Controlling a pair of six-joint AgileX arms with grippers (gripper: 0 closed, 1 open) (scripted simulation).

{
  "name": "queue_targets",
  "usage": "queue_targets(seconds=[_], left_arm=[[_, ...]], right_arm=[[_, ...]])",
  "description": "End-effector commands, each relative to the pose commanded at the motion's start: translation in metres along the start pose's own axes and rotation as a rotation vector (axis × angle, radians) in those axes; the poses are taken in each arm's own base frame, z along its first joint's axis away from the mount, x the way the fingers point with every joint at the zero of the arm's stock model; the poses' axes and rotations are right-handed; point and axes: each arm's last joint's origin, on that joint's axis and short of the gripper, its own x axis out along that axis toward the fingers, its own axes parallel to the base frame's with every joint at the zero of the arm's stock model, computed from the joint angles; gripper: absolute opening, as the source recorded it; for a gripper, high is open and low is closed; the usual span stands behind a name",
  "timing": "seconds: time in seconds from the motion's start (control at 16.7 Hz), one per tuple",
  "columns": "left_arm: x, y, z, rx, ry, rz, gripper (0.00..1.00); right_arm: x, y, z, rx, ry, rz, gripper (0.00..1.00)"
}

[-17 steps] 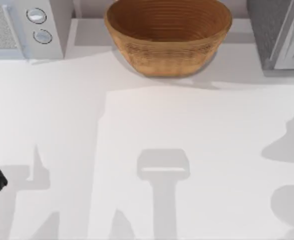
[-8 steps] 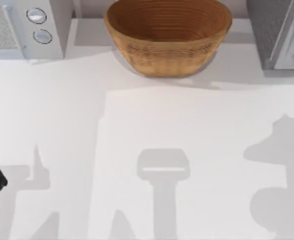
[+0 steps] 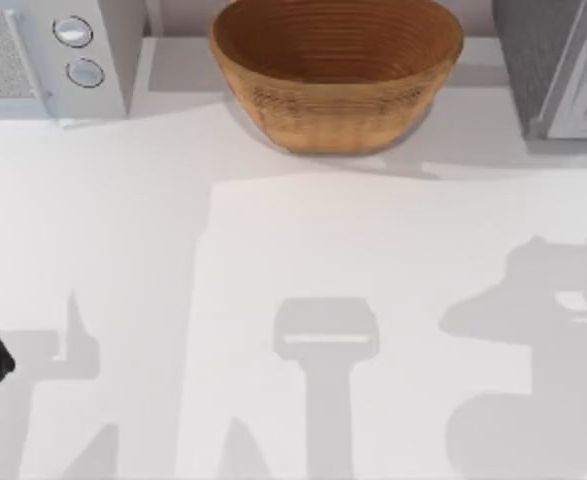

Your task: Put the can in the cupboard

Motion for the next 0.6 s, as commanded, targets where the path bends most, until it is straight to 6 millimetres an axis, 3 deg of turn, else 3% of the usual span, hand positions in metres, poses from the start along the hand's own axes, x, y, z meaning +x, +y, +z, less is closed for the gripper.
queue_targets(seconds=[0.24,0.6], left_arm=[[0.000,0.000,0.000,0.000,0.000,0.000,1.00],[0.000,0.000,0.000,0.000,0.000,0.000,1.00]], right_arm=[[-0.008,0.001,0.018,-0.005,-0.019,0.000,0.00],[-0.008,0.001,0.017,-0.002,-0.014,0.001,0.00]])
